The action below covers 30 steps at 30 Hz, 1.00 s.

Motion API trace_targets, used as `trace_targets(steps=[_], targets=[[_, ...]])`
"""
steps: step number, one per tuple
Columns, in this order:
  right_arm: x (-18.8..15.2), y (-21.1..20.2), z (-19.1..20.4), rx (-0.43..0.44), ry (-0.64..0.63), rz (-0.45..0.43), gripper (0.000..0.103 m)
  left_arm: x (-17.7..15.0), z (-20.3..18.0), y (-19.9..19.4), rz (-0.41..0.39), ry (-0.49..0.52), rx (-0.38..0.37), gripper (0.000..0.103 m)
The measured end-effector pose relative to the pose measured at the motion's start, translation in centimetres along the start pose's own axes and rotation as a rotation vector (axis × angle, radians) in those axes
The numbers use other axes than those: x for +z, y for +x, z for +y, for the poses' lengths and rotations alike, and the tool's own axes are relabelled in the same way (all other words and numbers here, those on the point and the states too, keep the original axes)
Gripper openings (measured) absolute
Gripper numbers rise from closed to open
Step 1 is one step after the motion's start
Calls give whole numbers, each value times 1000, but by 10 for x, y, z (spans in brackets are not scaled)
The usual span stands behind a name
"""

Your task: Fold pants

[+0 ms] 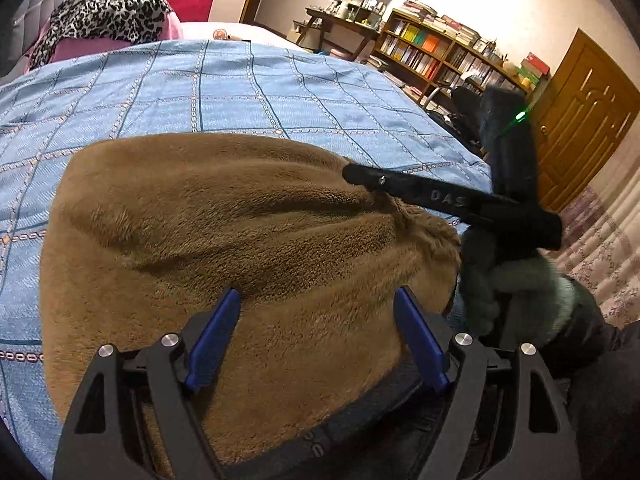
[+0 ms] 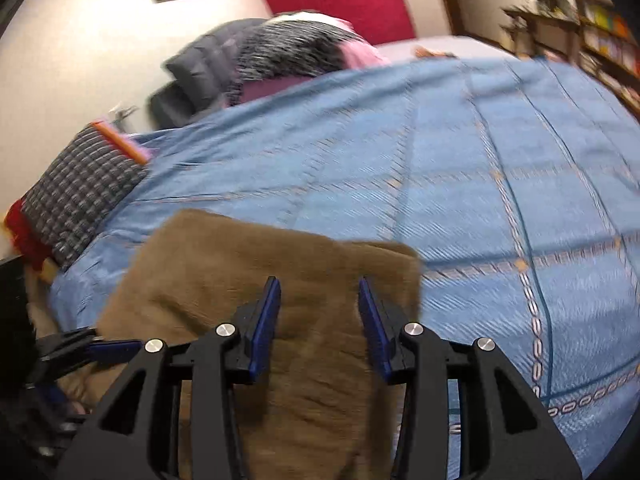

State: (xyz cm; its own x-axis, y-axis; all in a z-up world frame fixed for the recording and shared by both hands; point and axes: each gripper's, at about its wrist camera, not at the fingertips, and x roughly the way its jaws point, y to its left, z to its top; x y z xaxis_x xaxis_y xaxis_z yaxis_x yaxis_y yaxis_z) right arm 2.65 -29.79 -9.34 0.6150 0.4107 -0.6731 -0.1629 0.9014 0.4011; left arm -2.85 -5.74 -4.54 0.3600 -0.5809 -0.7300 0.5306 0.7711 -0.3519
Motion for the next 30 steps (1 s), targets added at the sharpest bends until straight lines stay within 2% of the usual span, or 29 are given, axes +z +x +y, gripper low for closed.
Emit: trace_targets(steps=[2, 6, 11, 14, 18, 21, 24, 30], targets=[[-7, 4, -9, 16, 0, -10, 43, 0, 0, 2, 7, 1, -4, 79], [-9, 7, -3, -14, -48, -22, 43, 5, -1, 0, 13, 4, -5, 79], [-9, 3, -4, -7, -44, -24, 43, 19, 5, -21, -51, -28, 10, 80], [-10, -14, 3, -7, -49, -49, 45, 26, 12, -30, -83, -34, 43, 80], [-15, -44, 22, 14, -129, -81, 45, 29, 25, -40, -100, -58, 89, 80], [-29, -52, 31, 13, -217, -51, 45, 31, 36, -43, -109, -89, 113, 80], [-48, -50, 36, -27, -308, -16, 46, 25, 41, -43, -100, -104, 115, 80], [-61, -43, 22, -10, -298, 15, 49, 2, 37, -27, -42, -91, 122, 81]])
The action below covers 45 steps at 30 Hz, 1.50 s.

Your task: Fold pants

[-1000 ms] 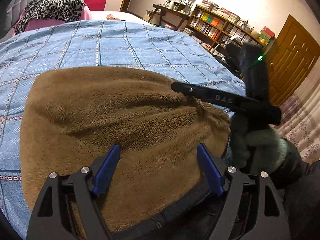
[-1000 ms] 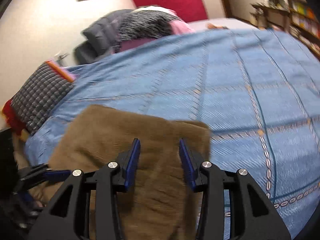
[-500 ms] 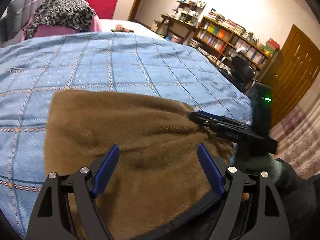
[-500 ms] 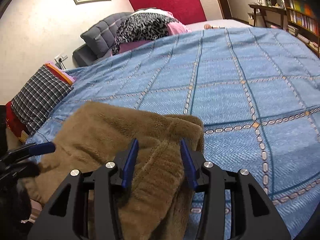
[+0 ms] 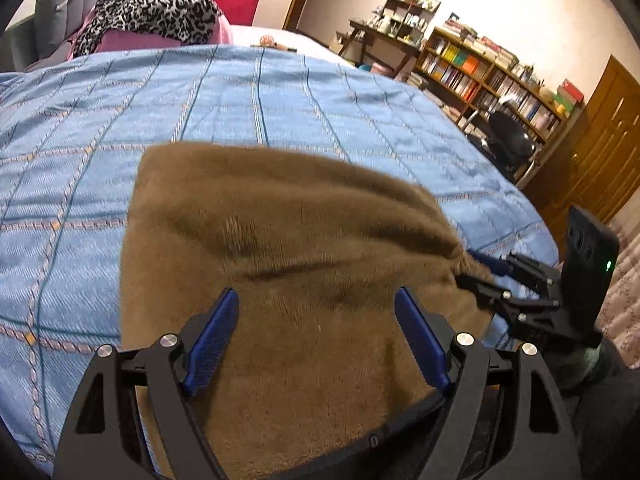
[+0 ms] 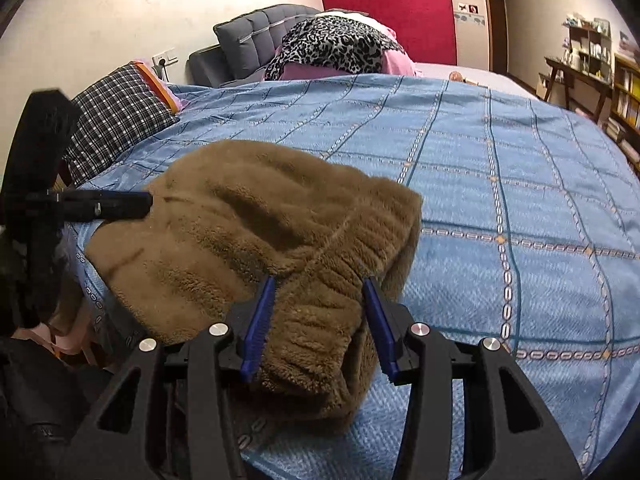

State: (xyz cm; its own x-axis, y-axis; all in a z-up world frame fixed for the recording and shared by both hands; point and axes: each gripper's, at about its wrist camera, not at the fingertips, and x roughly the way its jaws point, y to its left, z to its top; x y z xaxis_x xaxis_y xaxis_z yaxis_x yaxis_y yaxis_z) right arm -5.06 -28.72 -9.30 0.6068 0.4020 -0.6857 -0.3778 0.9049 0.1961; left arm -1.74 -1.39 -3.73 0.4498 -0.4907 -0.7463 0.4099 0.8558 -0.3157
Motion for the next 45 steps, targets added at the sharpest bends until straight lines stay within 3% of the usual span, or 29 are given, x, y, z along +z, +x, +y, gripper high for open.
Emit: trace_targets(steps=[7, 12, 17, 22, 29, 34, 40, 43, 45], targets=[[-11, 7, -13, 59, 74, 22, 57, -12, -8, 7, -12, 49, 29, 83], [3, 2, -25, 114, 172, 22, 61, 3, 2, -10, -48, 7, 35, 85], [18, 2, -44, 157, 303, -7, 72, 22, 27, -23, -93, -83, 55, 90], [25, 16, -61, 178, 425, 16, 79, 34, 53, -14, -53, -142, 102, 90], [25, 39, -67, 210, 484, 81, 86, 33, 85, 4, 6, -248, 24, 91], [26, 51, -72, 231, 513, 118, 93, 29, 107, 15, 52, -318, 15, 91], [28, 64, -74, 268, 542, 157, 95, 21, 121, 32, 131, -385, -70, 91], [31, 69, -70, 278, 520, 169, 92, 18, 129, 35, 150, -429, -127, 91], [32, 73, -70, 322, 521, 176, 79, 16, 132, 34, 150, -437, -149, 88]])
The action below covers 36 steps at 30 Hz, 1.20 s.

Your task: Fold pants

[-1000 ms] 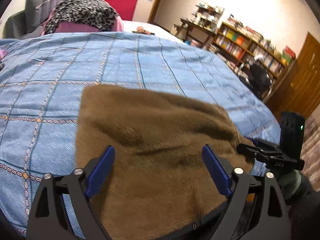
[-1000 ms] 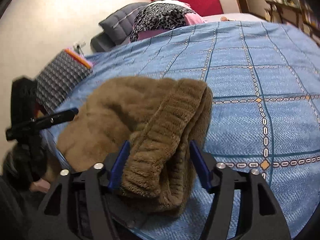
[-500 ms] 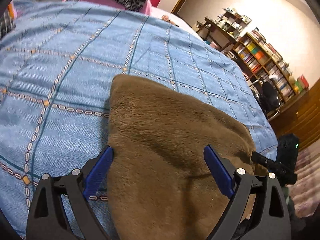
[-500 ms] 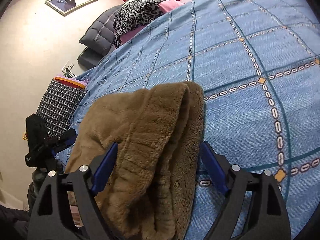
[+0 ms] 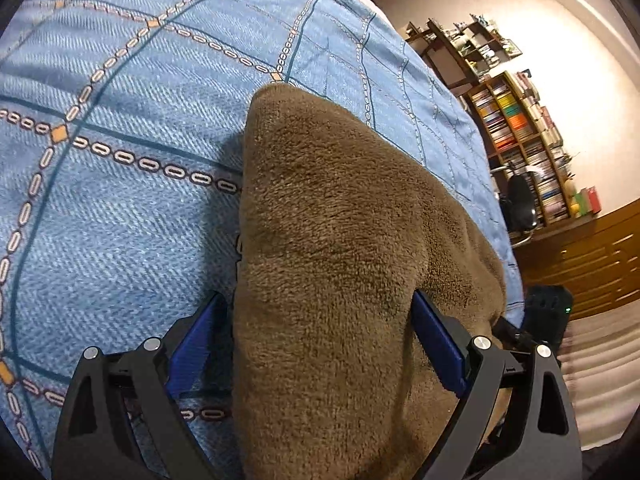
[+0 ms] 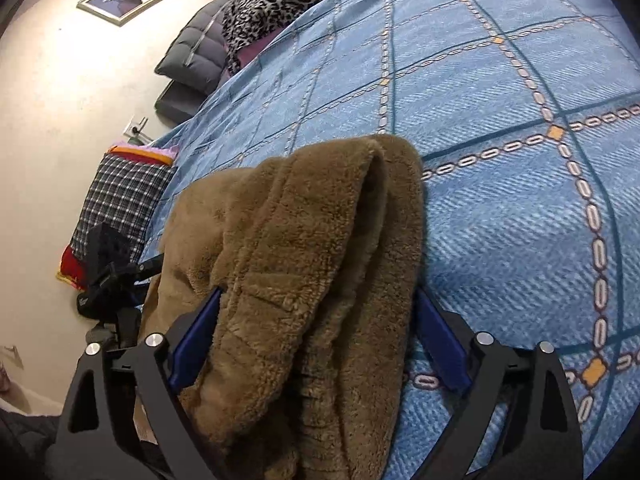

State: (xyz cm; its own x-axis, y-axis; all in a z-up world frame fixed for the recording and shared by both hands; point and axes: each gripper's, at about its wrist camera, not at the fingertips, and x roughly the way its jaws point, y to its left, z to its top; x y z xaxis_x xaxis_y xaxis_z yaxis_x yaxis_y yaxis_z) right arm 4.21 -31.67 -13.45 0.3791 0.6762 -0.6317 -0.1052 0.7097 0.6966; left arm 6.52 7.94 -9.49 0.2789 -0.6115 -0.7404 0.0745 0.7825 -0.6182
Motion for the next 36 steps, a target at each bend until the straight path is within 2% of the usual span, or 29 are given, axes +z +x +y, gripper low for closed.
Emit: trace_targets(steps=[1, 3, 5, 9, 12, 16, 20, 29, 36], targets=[[0, 0, -3, 15, 11, 4, 76, -1, 1, -1, 2, 1, -14, 85], [0, 0, -6, 40, 25, 4, 70, -3, 1, -1, 15, 0, -51, 71], [-1, -4, -8, 51, 22, -1, 65, -5, -3, -4, 10, 10, -52, 63], [-1, -15, -3, 52, -15, -34, 55, -4, -15, -11, -10, 48, -6, 51], [4, -26, 2, 67, -34, -62, 51, -3, -27, -18, -27, 68, 22, 46], [19, -46, 8, 58, -78, -121, 51, 8, -49, -22, -59, 94, 17, 44], [48, -71, -1, 42, -91, -202, 51, 27, -76, -12, -92, 125, -3, 44], [111, -113, -50, -49, -74, -318, 51, 89, -138, 53, -97, 182, -62, 44], [150, -110, -94, -100, -40, -326, 51, 118, -161, 108, -69, 176, -75, 44]])
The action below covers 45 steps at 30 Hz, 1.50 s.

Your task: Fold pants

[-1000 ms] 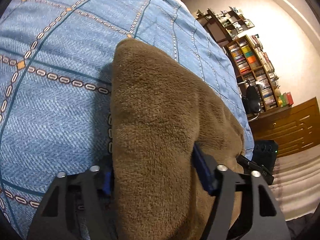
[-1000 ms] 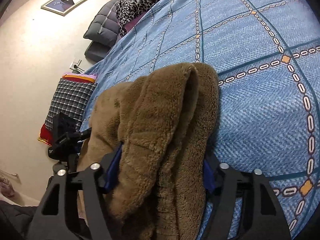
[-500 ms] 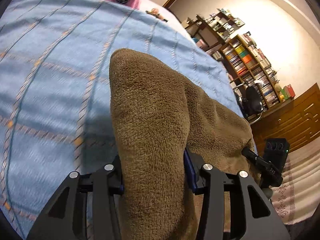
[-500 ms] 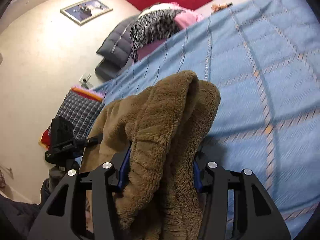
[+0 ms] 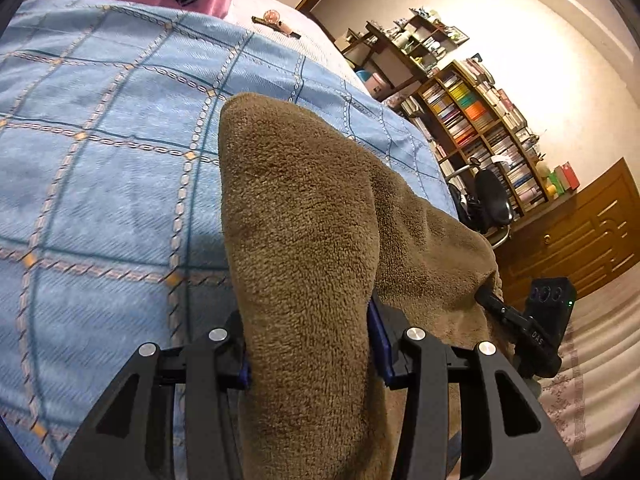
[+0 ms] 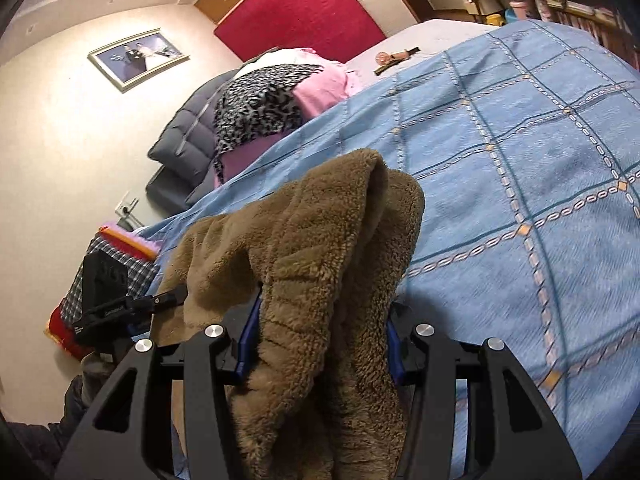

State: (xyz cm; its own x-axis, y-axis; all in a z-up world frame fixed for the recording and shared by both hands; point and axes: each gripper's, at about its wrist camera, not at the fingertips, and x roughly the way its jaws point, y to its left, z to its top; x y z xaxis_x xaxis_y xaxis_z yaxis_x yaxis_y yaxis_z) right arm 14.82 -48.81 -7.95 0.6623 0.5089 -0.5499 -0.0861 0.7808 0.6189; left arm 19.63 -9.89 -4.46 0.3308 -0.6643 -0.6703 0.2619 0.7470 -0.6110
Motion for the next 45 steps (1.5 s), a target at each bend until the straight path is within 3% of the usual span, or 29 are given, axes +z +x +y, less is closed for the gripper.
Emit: trace_targets(steps=[10, 15, 27, 40, 43, 45], targets=[[2, 26, -42, -48, 44, 43, 51, 8, -1, 52, 46, 7, 56, 46], [-5, 32, -47, -67, 41, 43, 51, 3, 1, 58, 38, 24, 84, 52], [-9, 37, -51, -88, 46, 41, 52, -2, -16, 66, 9, 135, 200, 54], [-10, 40, -60, -101, 68, 37, 56, -7, -23, 73, -4, 206, 261, 55], [-10, 38, -57, -133, 58, 28, 62, -7, -27, 72, -11, 222, 292, 60], [-10, 36, -54, -168, 38, 15, 66, -8, -31, 71, -26, 251, 339, 69]])
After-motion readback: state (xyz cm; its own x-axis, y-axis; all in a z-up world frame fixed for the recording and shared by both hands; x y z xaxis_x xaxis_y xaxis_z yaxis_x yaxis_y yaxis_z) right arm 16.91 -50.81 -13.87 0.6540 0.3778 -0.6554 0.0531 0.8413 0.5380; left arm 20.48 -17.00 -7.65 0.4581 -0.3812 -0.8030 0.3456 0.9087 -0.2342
